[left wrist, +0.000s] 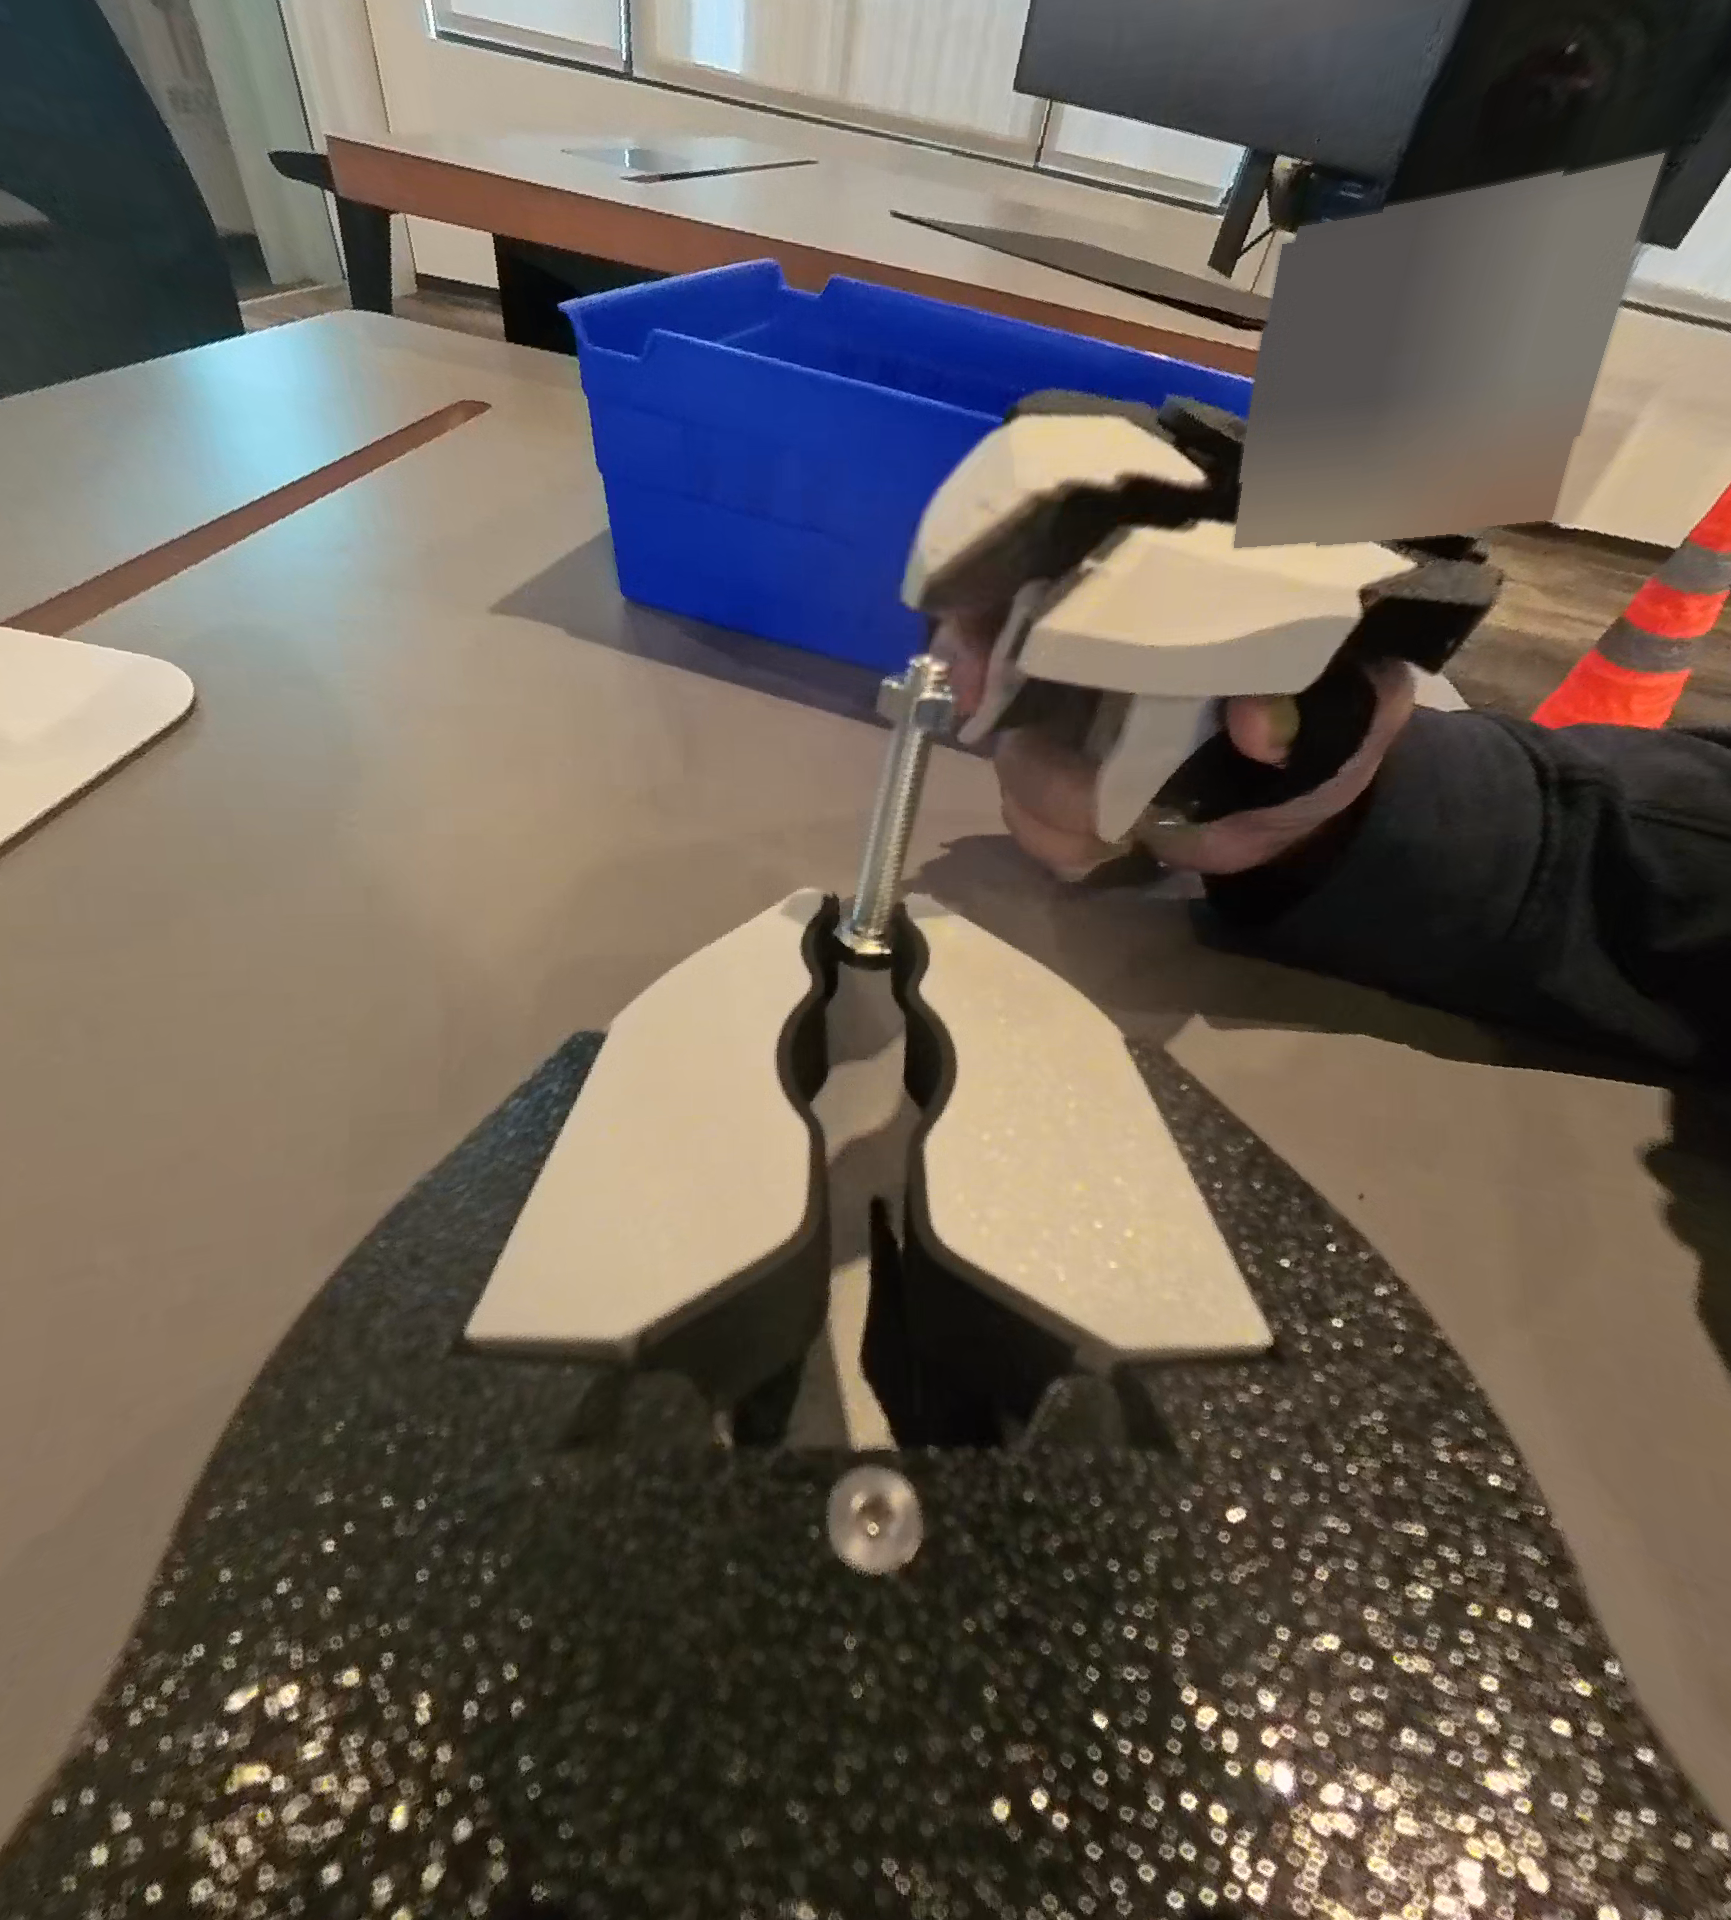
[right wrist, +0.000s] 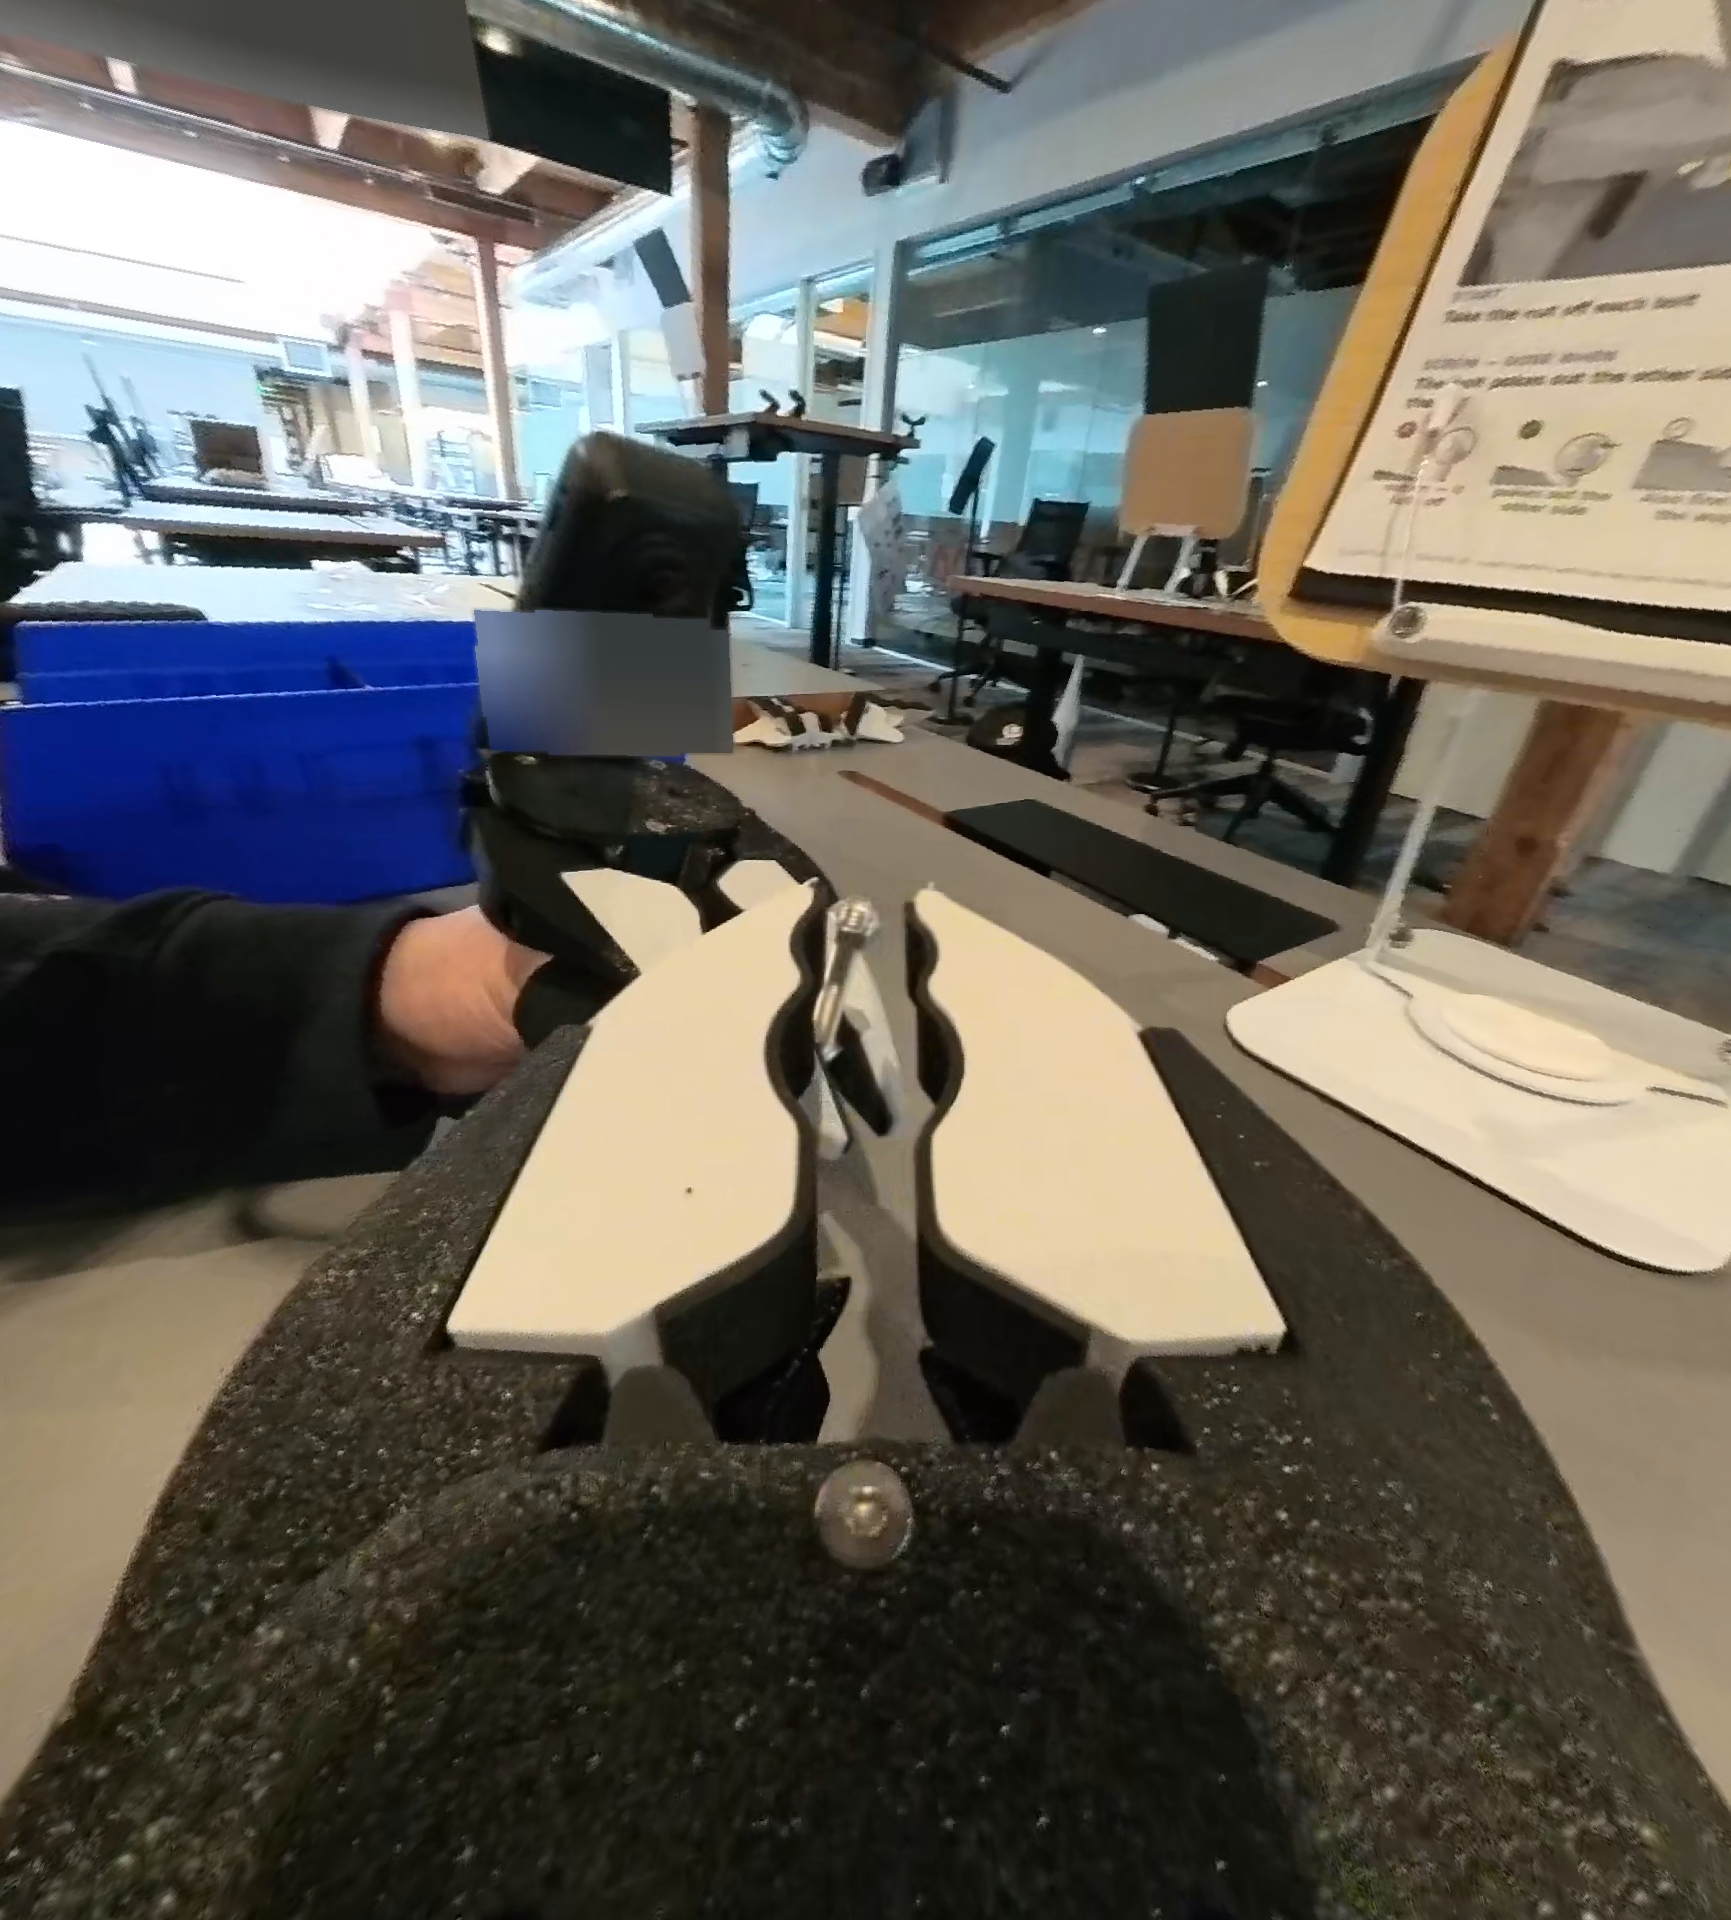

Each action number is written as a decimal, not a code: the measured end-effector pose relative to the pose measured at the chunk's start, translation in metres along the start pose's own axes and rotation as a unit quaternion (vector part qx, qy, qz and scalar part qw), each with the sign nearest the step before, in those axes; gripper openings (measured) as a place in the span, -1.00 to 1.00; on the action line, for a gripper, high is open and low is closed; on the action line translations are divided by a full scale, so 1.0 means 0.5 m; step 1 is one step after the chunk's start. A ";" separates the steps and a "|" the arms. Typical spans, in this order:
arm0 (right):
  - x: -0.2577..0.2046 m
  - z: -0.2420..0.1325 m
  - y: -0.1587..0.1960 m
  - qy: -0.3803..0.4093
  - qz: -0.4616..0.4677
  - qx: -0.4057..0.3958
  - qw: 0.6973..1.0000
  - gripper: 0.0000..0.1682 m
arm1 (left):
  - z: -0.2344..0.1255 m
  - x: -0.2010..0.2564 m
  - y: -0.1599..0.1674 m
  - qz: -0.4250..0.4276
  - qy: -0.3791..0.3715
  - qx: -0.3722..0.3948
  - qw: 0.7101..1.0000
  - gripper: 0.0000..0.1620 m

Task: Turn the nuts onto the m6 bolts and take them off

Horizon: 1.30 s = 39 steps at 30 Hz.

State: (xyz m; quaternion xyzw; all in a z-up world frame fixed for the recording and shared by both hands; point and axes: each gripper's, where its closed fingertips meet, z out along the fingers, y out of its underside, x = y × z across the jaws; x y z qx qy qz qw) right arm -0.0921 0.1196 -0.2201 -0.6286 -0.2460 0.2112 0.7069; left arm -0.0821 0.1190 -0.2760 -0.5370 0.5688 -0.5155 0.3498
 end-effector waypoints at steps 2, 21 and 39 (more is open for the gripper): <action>0.000 0.005 0.003 0.005 -0.003 -0.003 1.000 -0.76 | 0.000 0.000 0.000 0.000 0.000 0.000 1.000 -0.89; -0.039 0.001 0.011 -0.070 0.011 -0.023 0.997 -0.96 | -0.001 0.000 -0.001 -0.004 0.003 0.003 1.000 -0.88; -0.008 0.005 0.011 -0.013 0.014 -0.012 1.000 -0.60 | 0.000 0.002 -0.001 -0.005 0.006 0.002 1.000 -0.89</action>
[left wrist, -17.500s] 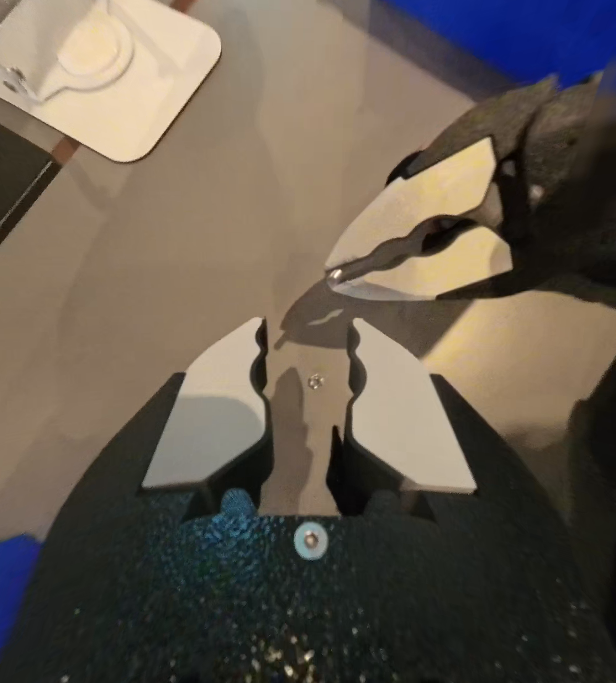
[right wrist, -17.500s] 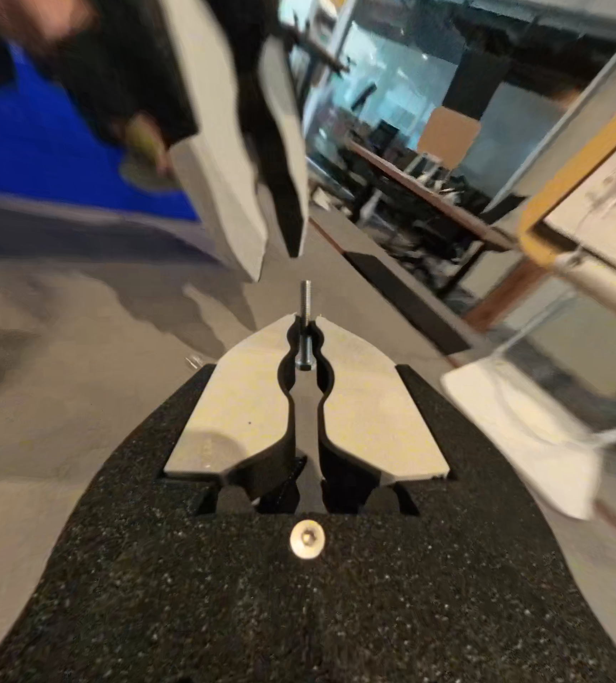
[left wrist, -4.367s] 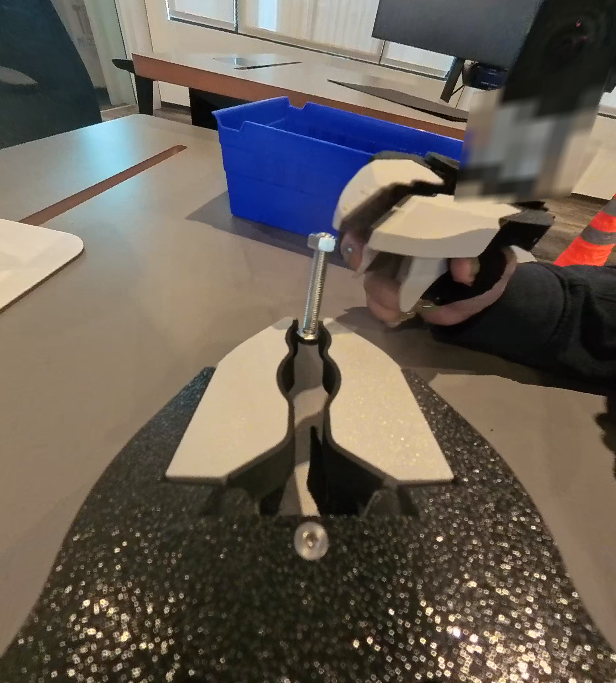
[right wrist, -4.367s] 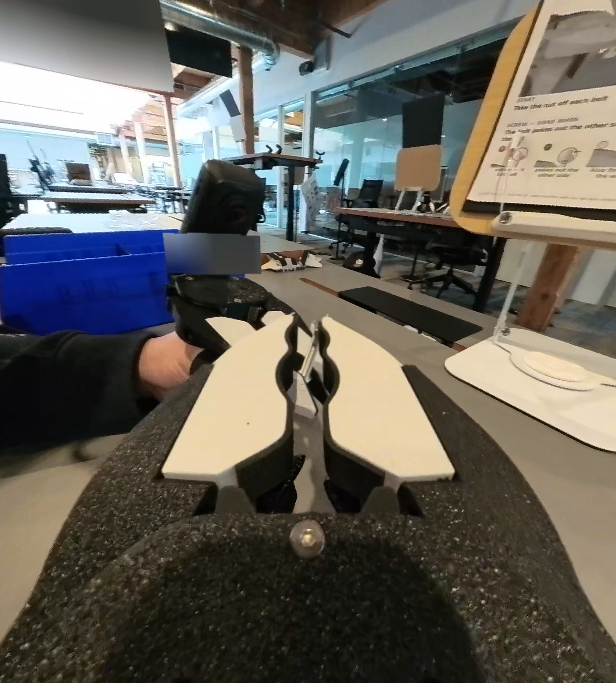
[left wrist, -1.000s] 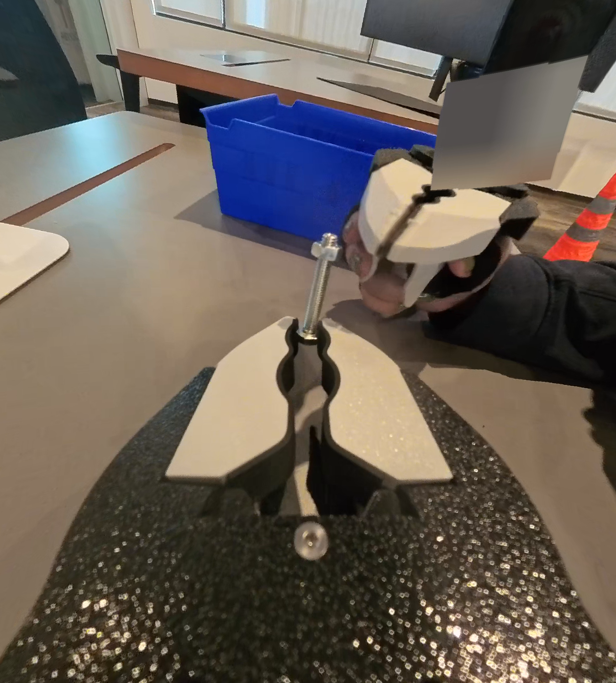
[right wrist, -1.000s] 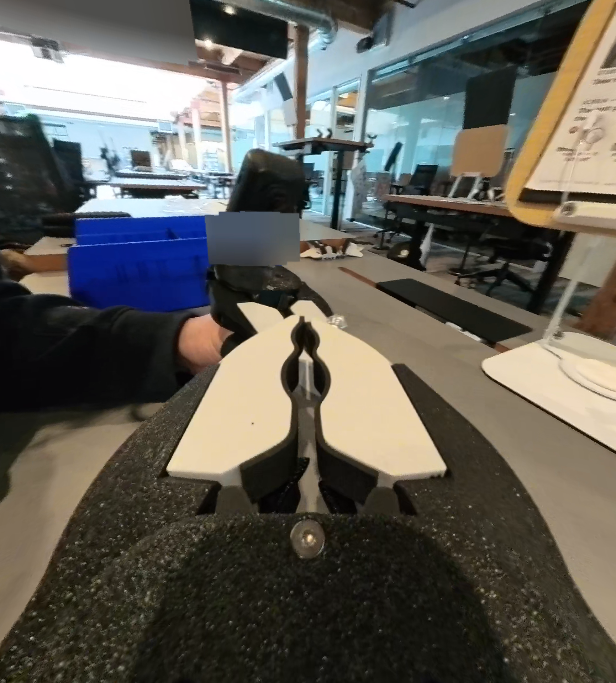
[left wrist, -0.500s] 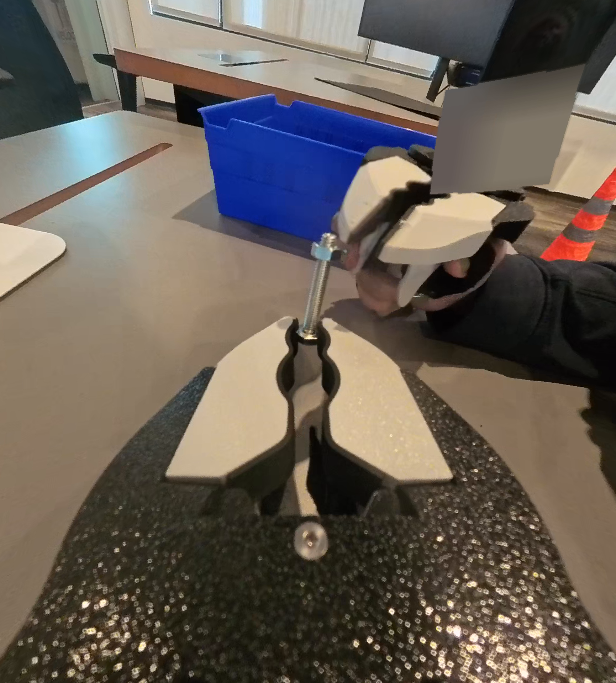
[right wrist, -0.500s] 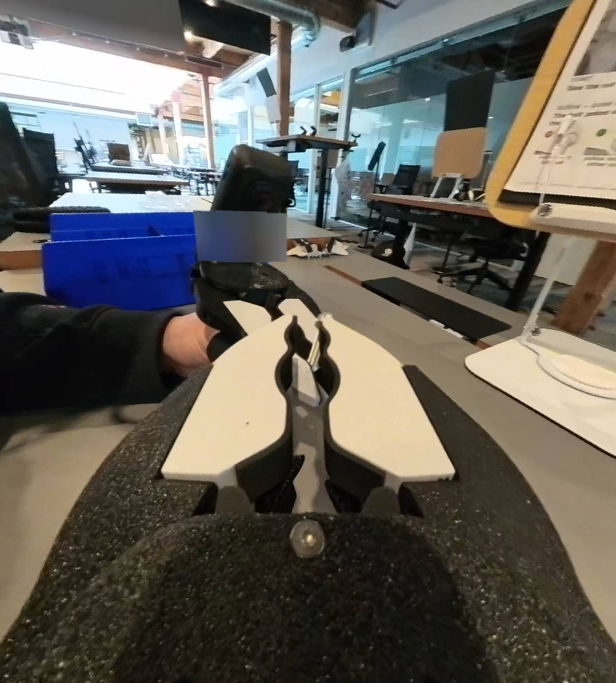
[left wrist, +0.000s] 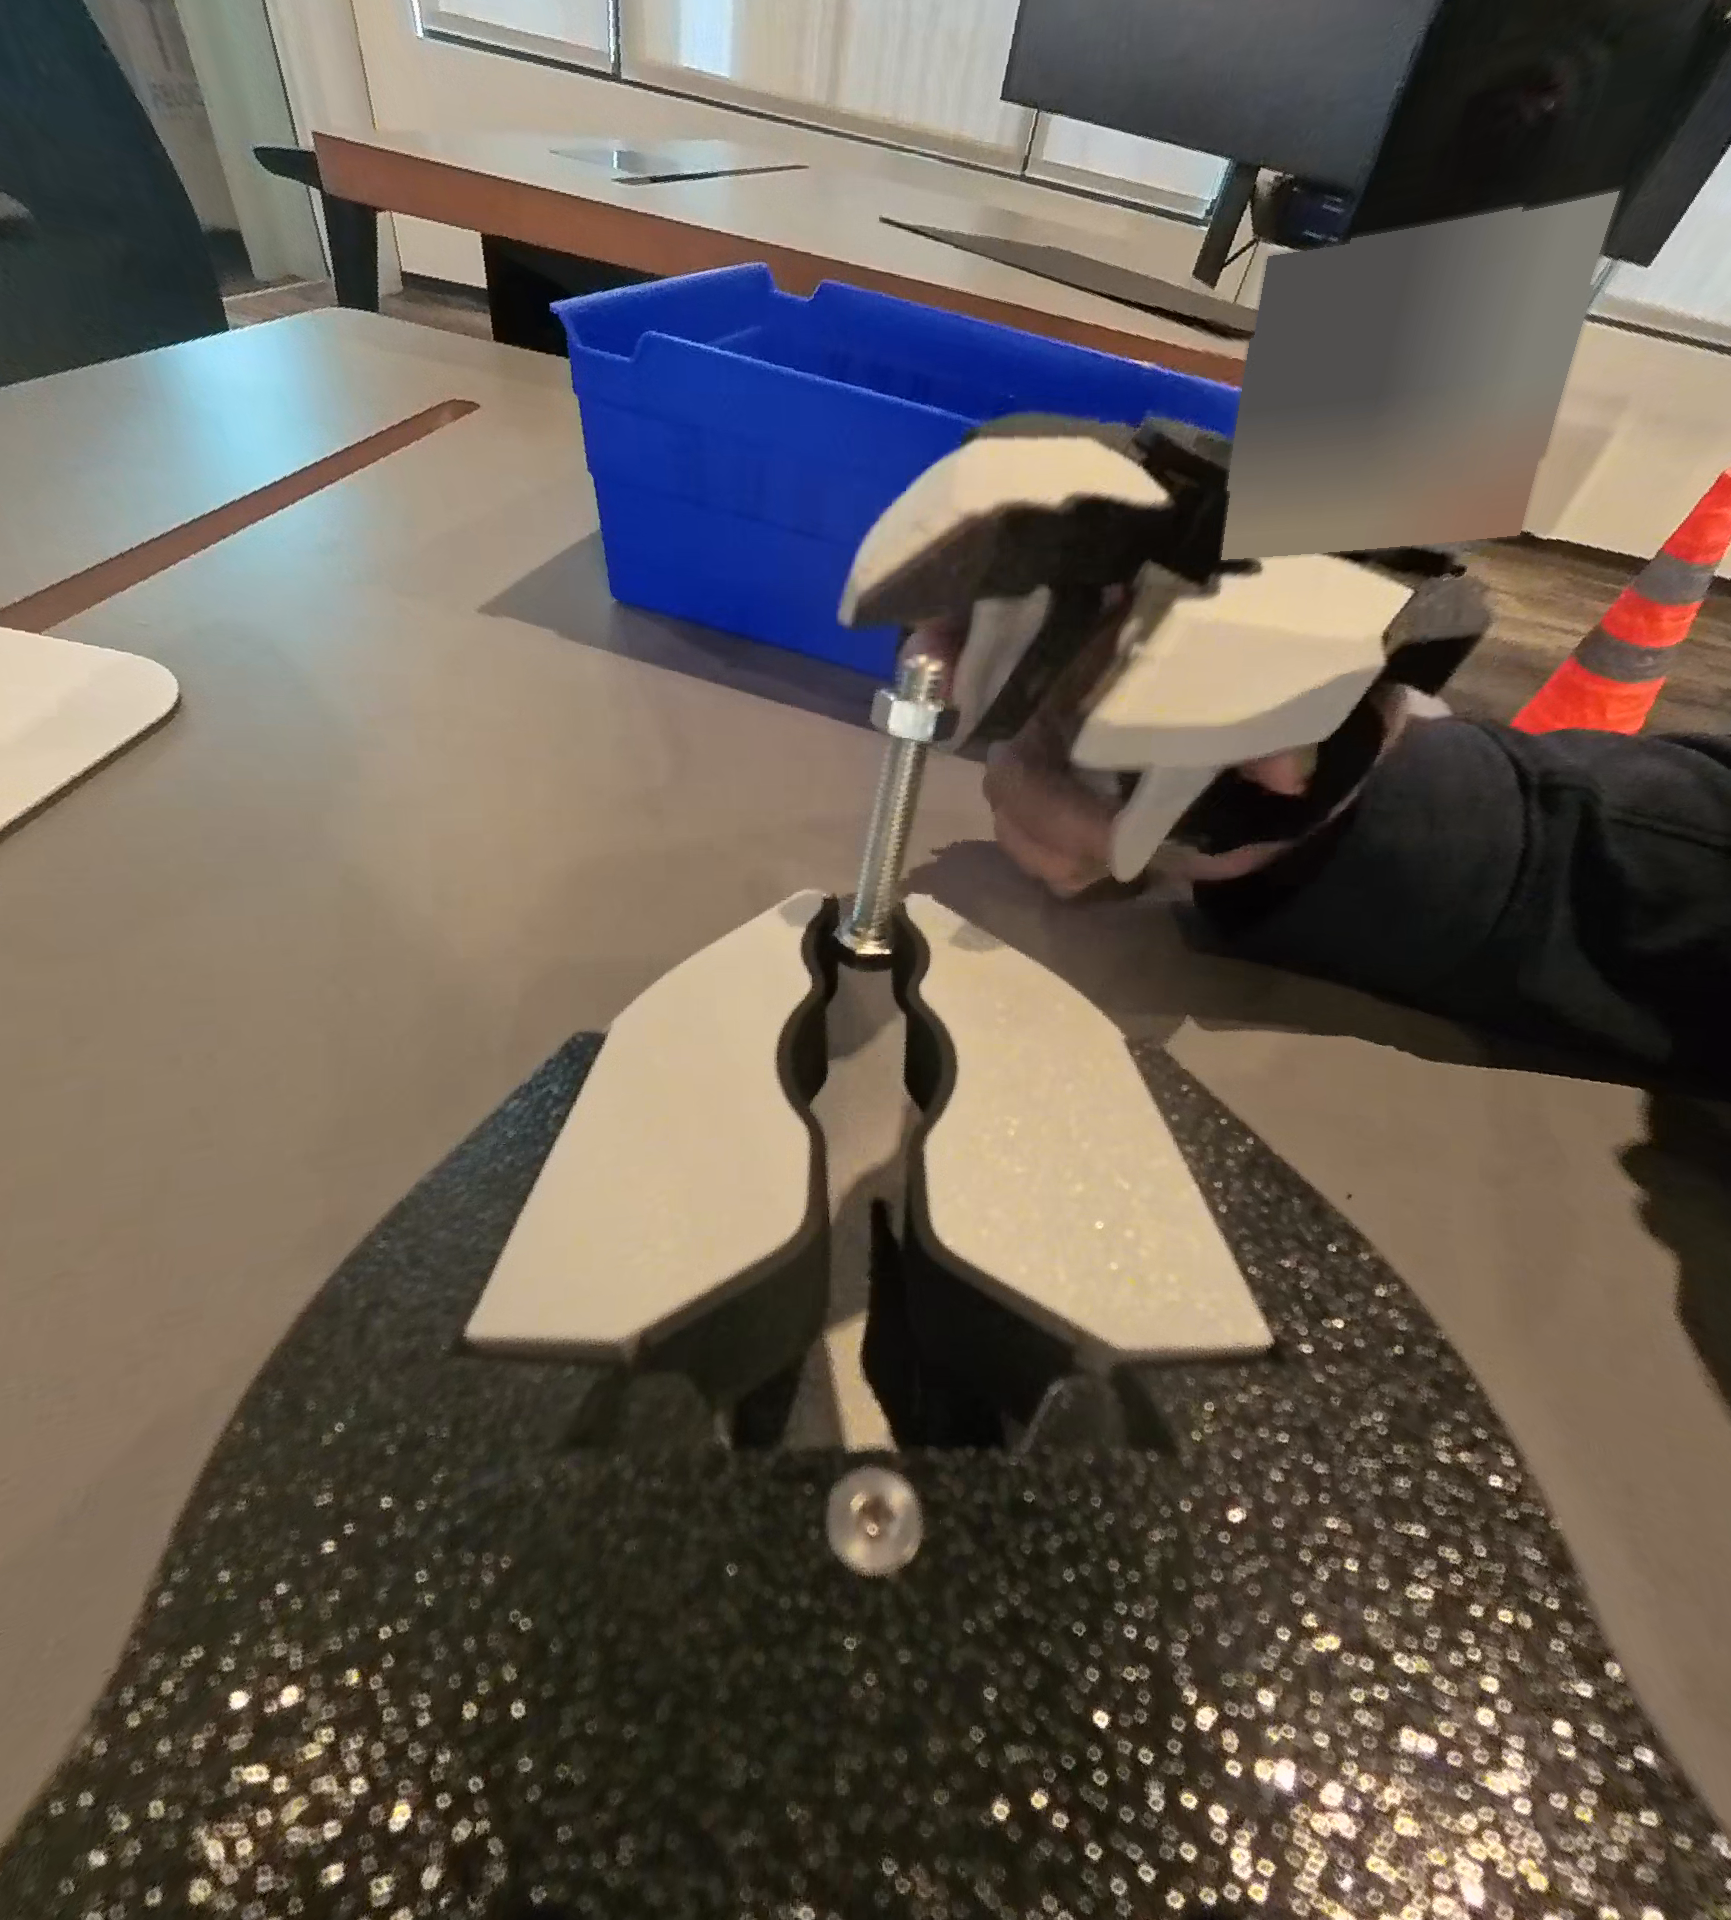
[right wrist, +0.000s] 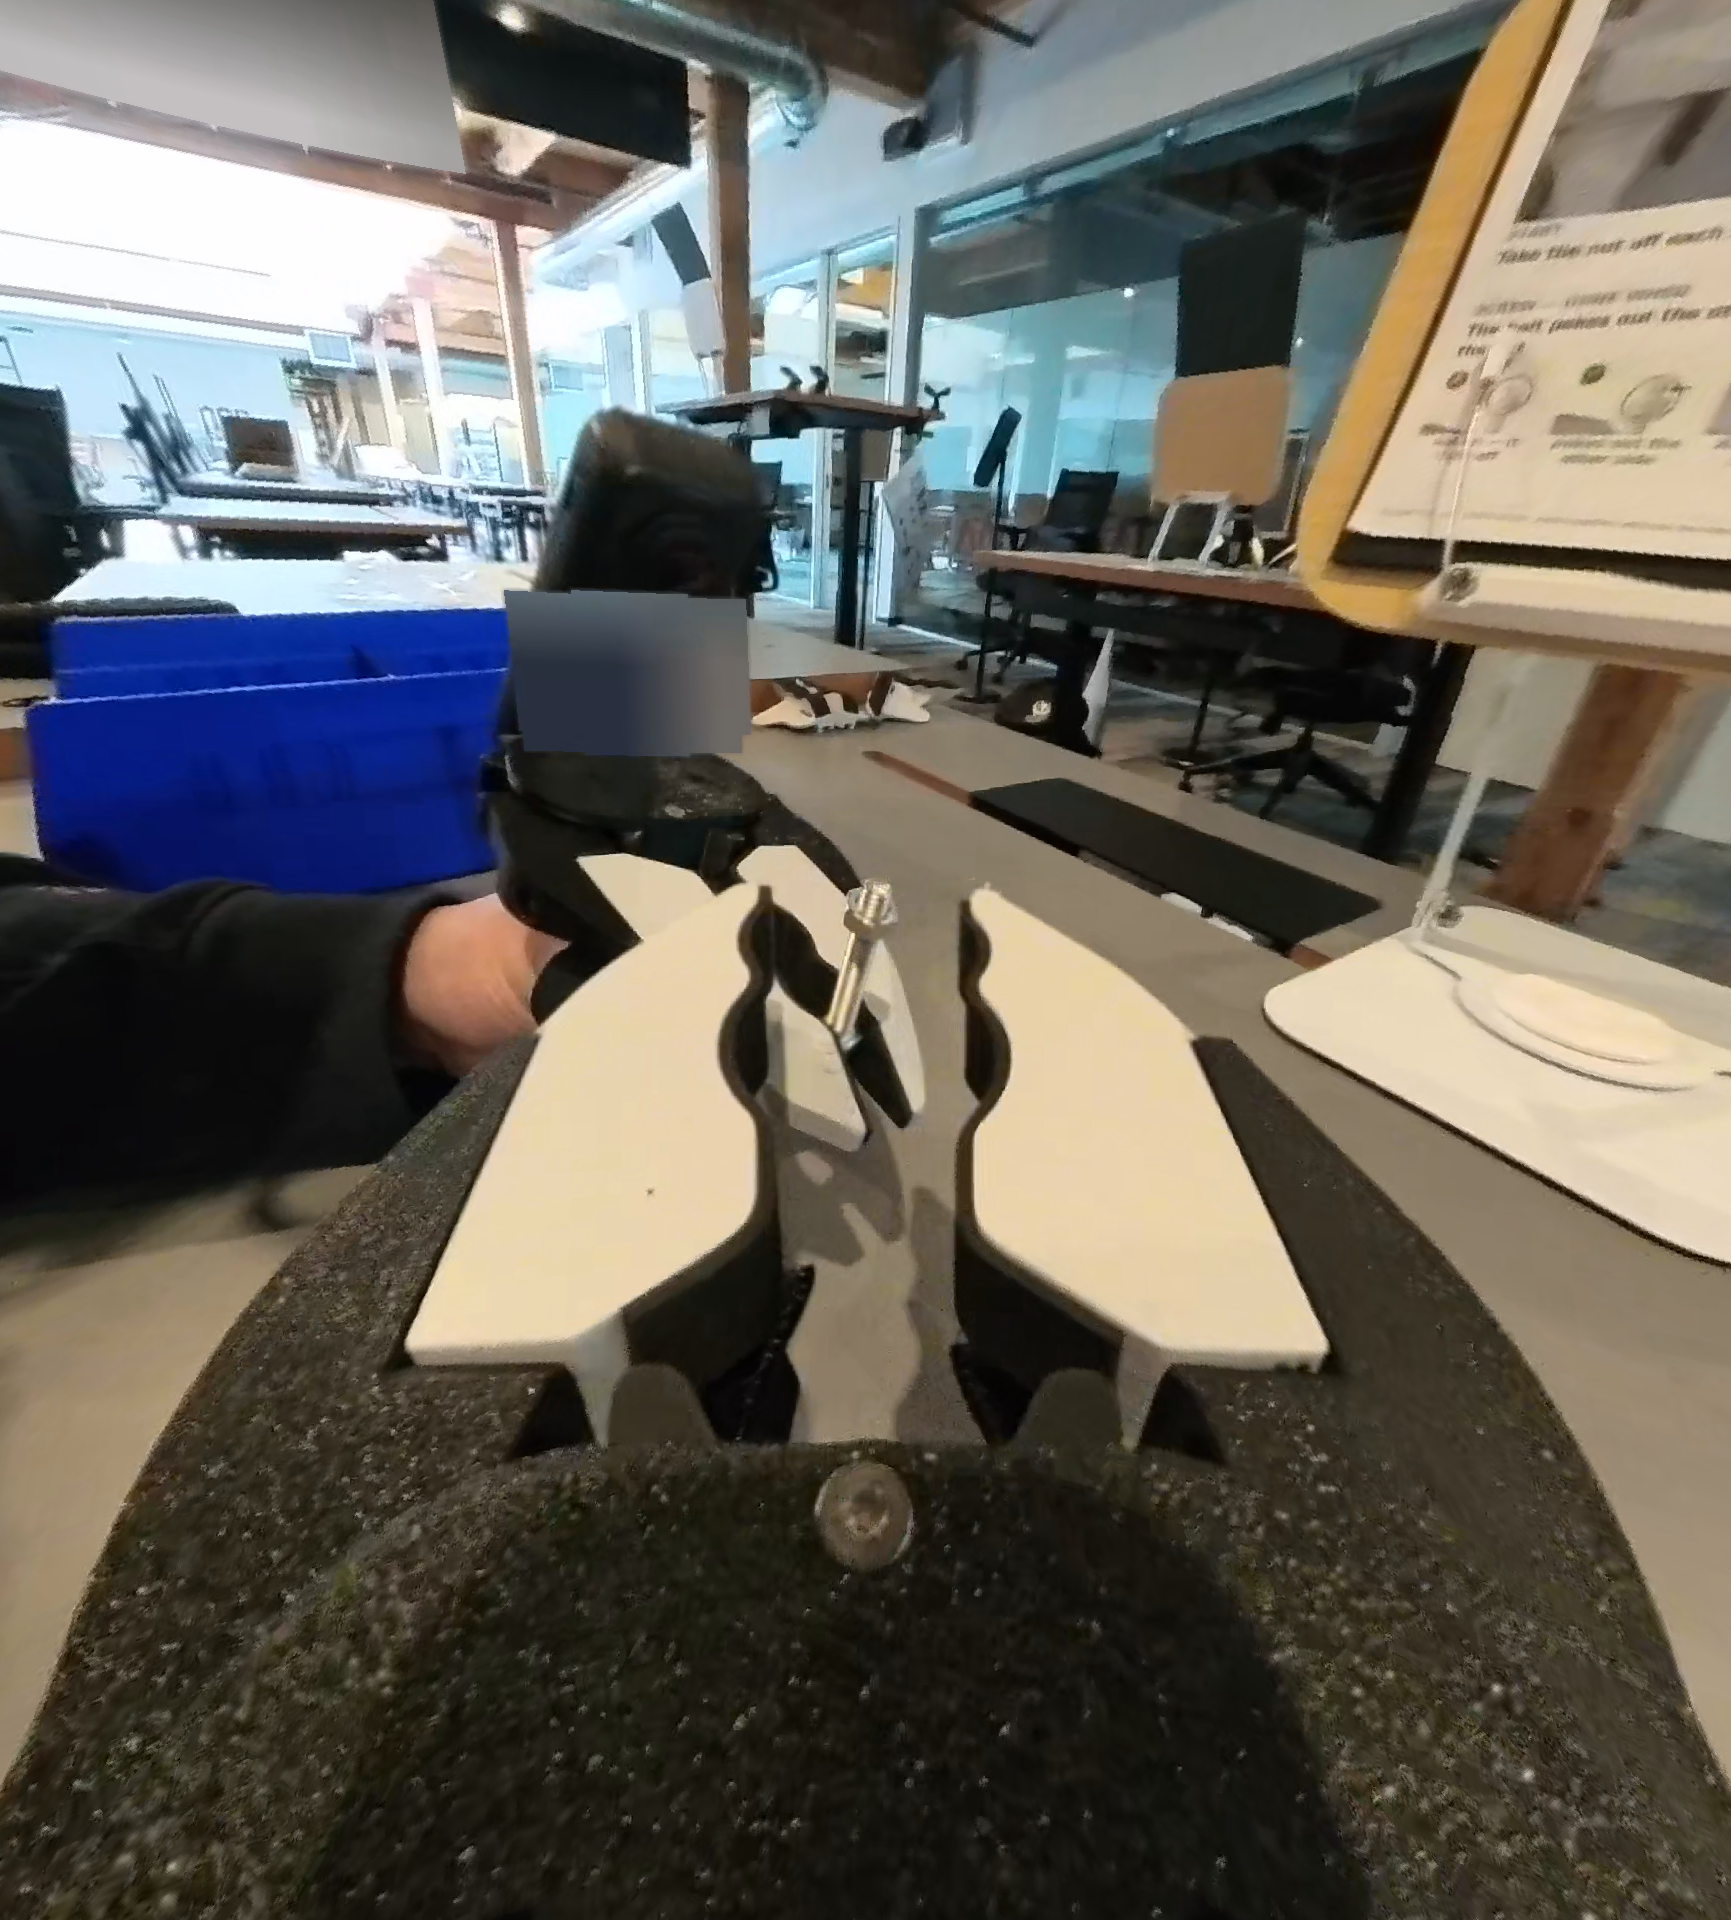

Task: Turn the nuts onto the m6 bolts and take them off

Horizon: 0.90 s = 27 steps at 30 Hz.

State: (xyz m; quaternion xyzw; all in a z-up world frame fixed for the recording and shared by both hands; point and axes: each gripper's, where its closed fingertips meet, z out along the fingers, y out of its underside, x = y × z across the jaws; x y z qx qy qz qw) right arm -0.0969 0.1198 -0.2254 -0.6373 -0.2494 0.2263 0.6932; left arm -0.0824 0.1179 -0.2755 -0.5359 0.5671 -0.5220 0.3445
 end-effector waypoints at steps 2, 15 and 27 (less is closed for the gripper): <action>-0.008 0.005 0.010 -0.010 0.001 -0.008 1.000 -0.60 | 0.000 0.000 0.000 0.000 0.000 0.000 1.000 -0.89; -0.030 0.005 0.015 -0.047 0.000 -0.014 0.999 -0.80 | -0.001 0.000 -0.001 -0.002 0.002 0.002 1.000 -0.88; -0.045 -0.002 0.014 -0.081 0.003 -0.020 0.997 -1.00 | -0.001 0.000 -0.001 -0.003 0.003 0.002 1.000 -0.89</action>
